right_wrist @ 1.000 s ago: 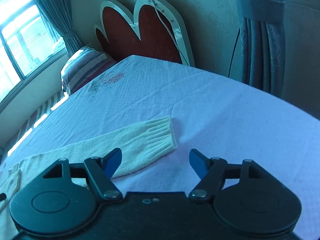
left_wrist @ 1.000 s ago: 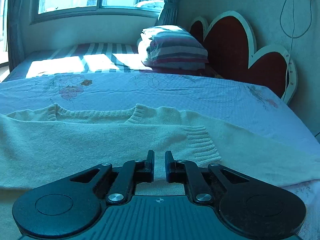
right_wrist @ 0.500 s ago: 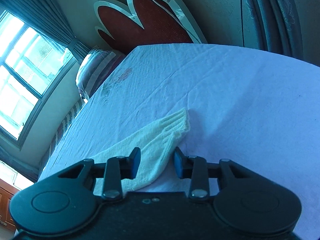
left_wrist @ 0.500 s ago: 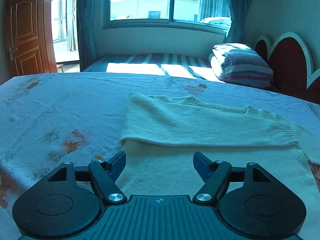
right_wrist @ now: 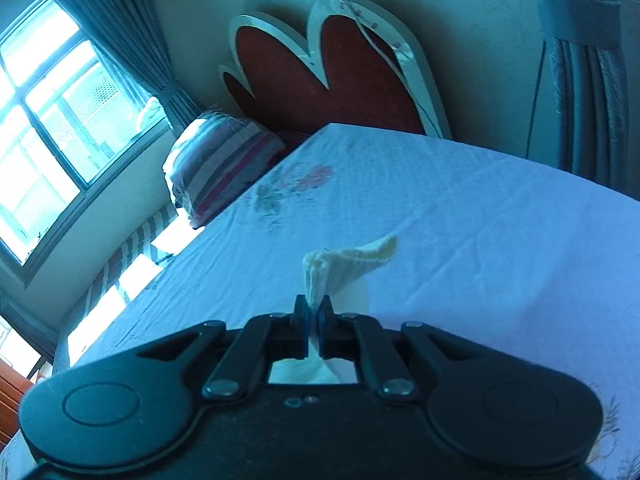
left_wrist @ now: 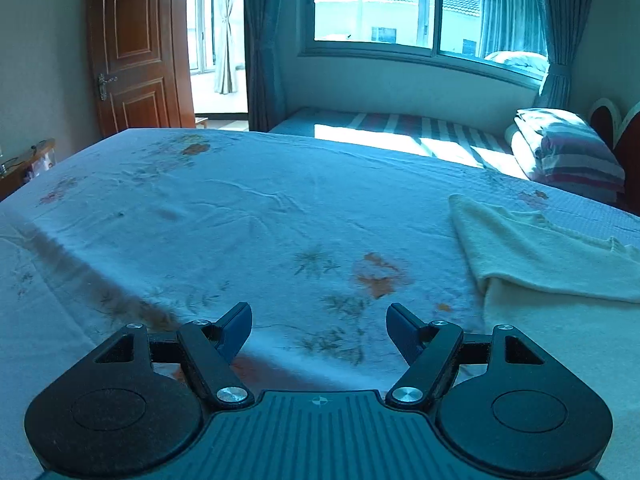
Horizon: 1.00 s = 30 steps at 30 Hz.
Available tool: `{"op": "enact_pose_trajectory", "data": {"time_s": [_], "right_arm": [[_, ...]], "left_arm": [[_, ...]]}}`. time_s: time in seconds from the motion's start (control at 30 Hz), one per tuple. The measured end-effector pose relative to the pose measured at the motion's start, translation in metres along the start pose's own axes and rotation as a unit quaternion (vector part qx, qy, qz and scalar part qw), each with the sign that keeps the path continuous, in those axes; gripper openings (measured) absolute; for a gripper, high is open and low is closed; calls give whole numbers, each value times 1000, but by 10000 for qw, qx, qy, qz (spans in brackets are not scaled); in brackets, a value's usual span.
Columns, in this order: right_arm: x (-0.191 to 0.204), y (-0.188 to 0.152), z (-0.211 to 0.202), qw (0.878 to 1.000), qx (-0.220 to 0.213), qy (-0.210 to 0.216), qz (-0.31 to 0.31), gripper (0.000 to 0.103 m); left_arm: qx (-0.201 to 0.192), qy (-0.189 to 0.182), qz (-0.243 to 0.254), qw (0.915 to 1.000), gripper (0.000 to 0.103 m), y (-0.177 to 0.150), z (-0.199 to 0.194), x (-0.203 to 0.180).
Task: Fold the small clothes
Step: 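Grasp the other sleeve cuff with the right gripper and lay it across the body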
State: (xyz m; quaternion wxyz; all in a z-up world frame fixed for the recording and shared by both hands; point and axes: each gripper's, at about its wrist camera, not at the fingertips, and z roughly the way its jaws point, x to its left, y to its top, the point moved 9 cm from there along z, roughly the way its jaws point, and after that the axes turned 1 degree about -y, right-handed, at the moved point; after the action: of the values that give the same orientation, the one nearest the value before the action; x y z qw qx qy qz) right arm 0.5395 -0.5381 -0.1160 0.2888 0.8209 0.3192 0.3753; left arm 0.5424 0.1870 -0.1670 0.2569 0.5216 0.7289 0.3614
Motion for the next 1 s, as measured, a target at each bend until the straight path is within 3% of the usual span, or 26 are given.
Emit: {"op": "enact_pose_trajectory", "data": {"time_s": [0.13, 0.27, 0.43, 0.57, 0.73, 1.0], "right_arm": [[103, -18, -4, 9967, -64, 572, -567, 6], [210, -61, 0, 9863, 87, 1193, -1133, 6], [327, -150, 20, 9645, 655, 1848, -1769, 6], [396, -240, 37, 9428, 1252, 2131, -2237, 6], [429, -315, 39, 9235, 1574, 2083, -2810, 6], [438, -340, 24, 9238, 1478, 1928, -2961, 6]], "left_arm": [[135, 444, -173, 9988, 74, -5, 6, 78], [299, 853, -178, 9958, 74, -8, 7, 149], [413, 1051, -271, 9932, 74, -22, 3, 212], [488, 938, -203, 9942, 74, -34, 5, 224], [471, 724, -307, 9958, 74, -41, 3, 227], [409, 580, -342, 9969, 74, -36, 9, 229]]}}
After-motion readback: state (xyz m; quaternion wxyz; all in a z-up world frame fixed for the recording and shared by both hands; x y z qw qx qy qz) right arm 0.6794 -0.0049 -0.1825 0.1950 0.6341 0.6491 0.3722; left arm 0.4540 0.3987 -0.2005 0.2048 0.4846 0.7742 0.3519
